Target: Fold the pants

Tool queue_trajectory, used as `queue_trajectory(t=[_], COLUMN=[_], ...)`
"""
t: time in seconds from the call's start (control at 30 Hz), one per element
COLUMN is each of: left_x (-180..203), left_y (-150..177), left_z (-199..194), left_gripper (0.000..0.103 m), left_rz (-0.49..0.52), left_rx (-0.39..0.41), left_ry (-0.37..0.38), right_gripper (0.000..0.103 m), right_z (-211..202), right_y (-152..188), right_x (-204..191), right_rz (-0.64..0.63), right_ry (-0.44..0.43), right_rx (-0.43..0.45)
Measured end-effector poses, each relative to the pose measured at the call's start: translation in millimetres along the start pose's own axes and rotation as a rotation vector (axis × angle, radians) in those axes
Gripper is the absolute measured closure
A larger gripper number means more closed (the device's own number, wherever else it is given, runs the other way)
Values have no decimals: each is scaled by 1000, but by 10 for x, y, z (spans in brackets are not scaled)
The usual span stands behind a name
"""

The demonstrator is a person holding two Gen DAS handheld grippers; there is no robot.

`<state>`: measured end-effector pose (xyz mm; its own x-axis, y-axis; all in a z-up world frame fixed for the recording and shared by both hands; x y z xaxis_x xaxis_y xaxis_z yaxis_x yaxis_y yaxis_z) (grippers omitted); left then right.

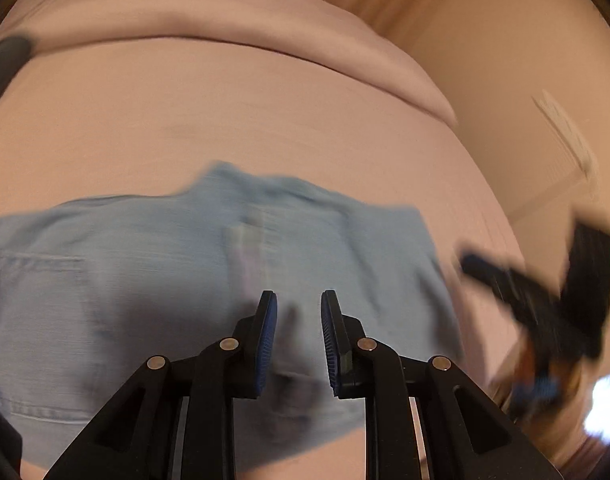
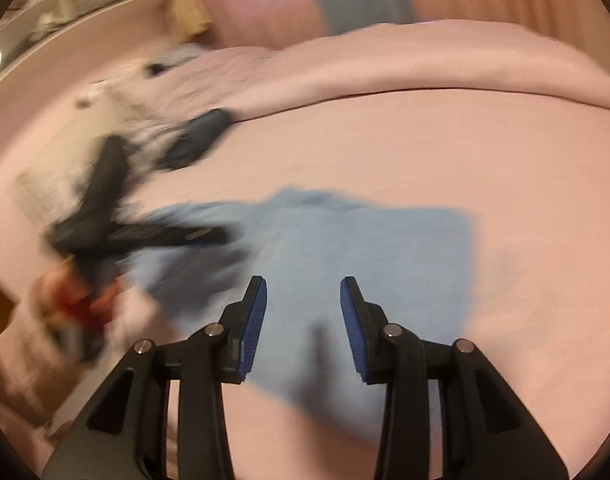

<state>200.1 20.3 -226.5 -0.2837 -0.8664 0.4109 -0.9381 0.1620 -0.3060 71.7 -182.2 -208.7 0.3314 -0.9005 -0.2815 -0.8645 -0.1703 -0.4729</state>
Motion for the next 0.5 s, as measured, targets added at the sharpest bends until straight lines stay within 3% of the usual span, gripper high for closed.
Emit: queue_trajectory(t=[0.07,0.2,0.33,0.5], left_x=[280,509,464,384], left_y=[51,208,306,255], left_z=[156,498,650,527], left_gripper=[84,84,84,84], left_rz=[104,191,201,158], left_rx=[-27,-96,-84,-104], left_ry=[-18,-50,-57,-9], right_gripper=[78,78,86,87], right_z=[90,475,873,712], right_y=[-198,-570,-224,-210], right_x=[197,417,473,502], right_rz=[12,1,7,-17], right_ry=[31,58,106,106], right_rx=[-17,-76,-242,-217])
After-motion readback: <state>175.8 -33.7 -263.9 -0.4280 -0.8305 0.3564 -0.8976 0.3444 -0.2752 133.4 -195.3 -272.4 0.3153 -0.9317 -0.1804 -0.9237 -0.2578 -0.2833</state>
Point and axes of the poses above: each gripper's, at about its wrist camera, not at the fingertips, and z roughly the way its jaws point, x to its right, y to its underside, the point moved 7 cm from there along z, roughly the way its jaws point, and after that the axes turned 11 degrees about -x, right-handed, at the moved point
